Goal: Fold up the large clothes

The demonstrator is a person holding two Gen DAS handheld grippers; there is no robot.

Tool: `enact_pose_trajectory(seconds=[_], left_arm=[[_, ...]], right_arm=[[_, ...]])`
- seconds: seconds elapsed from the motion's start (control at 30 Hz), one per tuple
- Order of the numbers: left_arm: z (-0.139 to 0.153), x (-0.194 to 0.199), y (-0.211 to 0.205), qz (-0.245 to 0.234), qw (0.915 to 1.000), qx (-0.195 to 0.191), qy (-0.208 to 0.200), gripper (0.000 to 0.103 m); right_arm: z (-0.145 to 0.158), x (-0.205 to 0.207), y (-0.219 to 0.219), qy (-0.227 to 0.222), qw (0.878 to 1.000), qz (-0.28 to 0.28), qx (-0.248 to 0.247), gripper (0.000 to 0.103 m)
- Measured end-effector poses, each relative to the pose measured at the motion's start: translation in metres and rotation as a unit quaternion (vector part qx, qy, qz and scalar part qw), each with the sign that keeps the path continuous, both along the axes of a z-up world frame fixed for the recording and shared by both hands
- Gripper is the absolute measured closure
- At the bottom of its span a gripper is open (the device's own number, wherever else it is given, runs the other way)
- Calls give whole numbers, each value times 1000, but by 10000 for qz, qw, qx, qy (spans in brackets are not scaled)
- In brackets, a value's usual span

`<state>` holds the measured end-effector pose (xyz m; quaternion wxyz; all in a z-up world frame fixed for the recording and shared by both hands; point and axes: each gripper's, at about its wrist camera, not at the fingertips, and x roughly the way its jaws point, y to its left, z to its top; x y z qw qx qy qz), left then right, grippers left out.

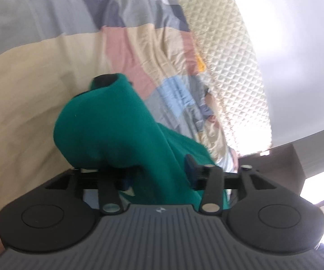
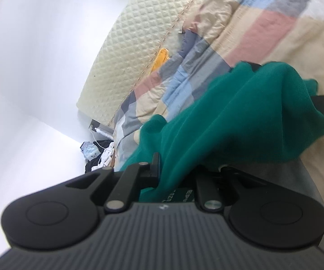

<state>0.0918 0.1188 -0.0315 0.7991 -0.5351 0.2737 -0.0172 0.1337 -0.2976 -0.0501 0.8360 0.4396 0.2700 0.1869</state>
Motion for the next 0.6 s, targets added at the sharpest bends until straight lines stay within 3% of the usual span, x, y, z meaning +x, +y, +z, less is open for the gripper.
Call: enact_pose_trajectory(seconds=[0.27, 0.47, 0.6], left_arm=[[19, 60, -1, 259, 9991, 79, -341, 24], [7, 102, 8, 248, 9981, 254, -510, 21], [-7, 126, 17, 236, 9965, 264, -758, 21]], right_arm=[[13, 60, 13, -58, 9998, 92, 150, 82], [0, 104, 23, -177, 9992, 318, 150, 80], [-14, 129, 25, -231, 9979, 385, 475, 77]])
